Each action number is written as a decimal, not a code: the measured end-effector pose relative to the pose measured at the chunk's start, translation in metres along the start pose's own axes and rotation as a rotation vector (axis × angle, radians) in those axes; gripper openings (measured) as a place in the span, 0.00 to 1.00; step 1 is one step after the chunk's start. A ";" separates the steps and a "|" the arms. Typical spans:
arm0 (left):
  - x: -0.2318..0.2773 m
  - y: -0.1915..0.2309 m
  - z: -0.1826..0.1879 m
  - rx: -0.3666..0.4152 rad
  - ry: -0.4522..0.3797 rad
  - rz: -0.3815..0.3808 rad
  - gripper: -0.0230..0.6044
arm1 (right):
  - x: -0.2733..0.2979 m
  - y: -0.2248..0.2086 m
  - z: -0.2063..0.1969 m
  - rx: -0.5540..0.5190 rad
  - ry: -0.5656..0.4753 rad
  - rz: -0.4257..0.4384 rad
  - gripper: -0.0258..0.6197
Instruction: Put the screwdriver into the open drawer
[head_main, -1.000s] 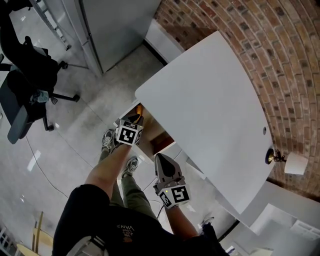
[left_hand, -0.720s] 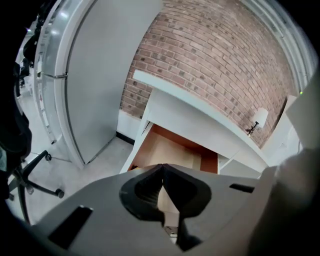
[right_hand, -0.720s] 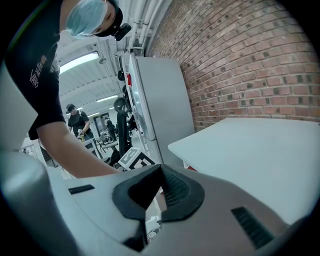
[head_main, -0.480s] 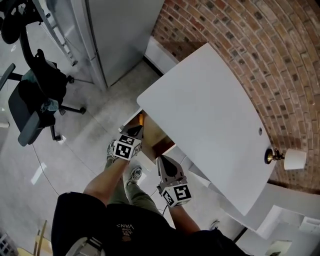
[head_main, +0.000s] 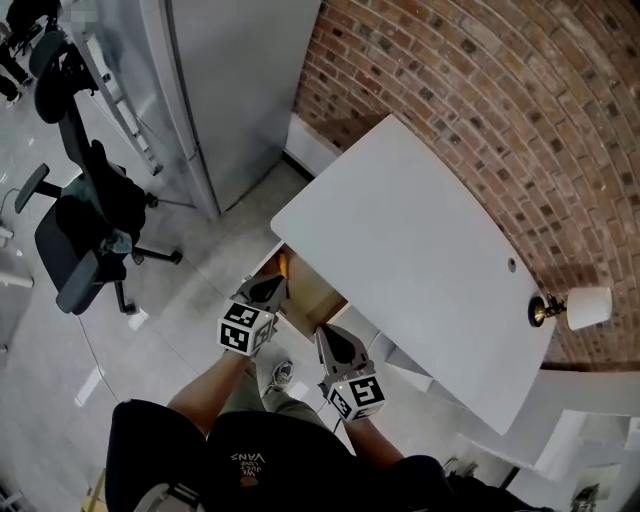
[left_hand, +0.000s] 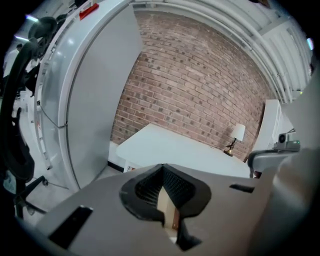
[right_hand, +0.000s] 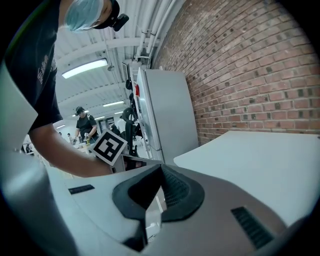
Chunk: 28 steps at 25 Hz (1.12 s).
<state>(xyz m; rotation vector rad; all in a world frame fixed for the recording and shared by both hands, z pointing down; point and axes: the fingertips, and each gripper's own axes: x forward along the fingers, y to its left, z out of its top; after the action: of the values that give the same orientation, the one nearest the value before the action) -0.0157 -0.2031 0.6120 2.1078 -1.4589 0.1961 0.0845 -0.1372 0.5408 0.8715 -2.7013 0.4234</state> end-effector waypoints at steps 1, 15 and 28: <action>-0.006 -0.005 0.006 0.010 -0.012 -0.005 0.05 | -0.003 0.001 0.003 -0.003 -0.007 -0.001 0.03; -0.073 -0.079 0.064 0.162 -0.119 -0.044 0.05 | -0.032 0.003 0.044 -0.030 -0.107 0.019 0.03; -0.120 -0.108 0.086 0.222 -0.178 -0.021 0.05 | -0.062 0.012 0.073 -0.074 -0.155 0.051 0.03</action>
<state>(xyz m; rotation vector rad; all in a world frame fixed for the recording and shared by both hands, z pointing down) 0.0169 -0.1232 0.4507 2.3693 -1.5782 0.1730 0.1136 -0.1212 0.4500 0.8486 -2.8652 0.2753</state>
